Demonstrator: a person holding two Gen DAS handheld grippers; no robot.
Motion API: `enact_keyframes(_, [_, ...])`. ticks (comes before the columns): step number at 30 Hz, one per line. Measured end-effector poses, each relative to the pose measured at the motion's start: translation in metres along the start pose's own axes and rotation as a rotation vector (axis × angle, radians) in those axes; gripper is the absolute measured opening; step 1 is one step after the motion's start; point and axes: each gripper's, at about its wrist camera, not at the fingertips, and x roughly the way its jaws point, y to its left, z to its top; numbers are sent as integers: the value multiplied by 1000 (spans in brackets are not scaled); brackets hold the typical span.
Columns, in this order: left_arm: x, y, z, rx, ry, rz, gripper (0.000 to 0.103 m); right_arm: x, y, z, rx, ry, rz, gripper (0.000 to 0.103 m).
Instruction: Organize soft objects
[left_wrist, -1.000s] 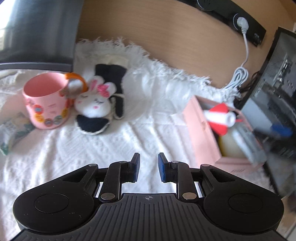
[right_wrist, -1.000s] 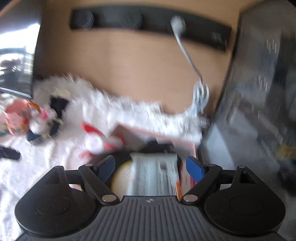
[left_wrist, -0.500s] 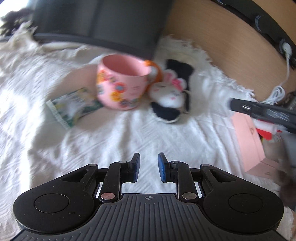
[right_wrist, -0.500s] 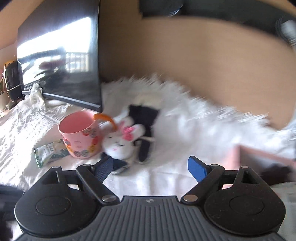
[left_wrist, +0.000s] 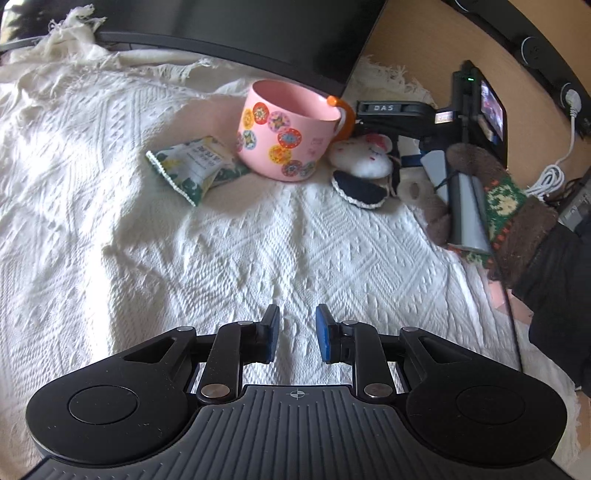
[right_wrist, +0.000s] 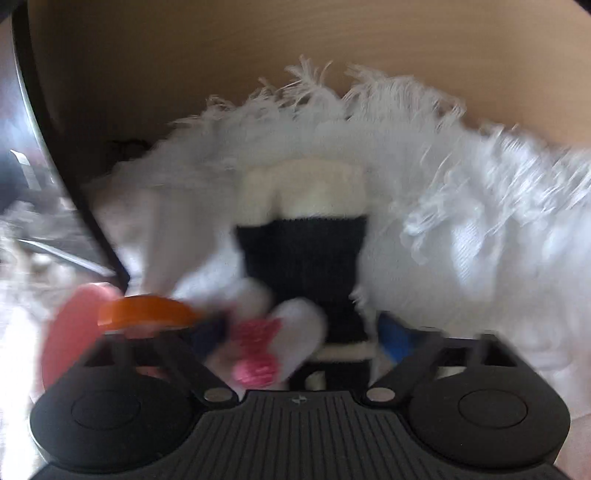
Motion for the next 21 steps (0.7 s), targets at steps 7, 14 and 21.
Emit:
enact_keyframes(7, [11,-1,6,6,13,-54,24,-105,0,-37,-39,16,92,45])
enact_keyframes(14, [20,-12,18,39,8,-108,23,-197,-19,-109,75,103,204,43])
enact_keyframes(21, [18,-39,25,104,-2,-161,23,-241,-52,-186,162,160,130,47])
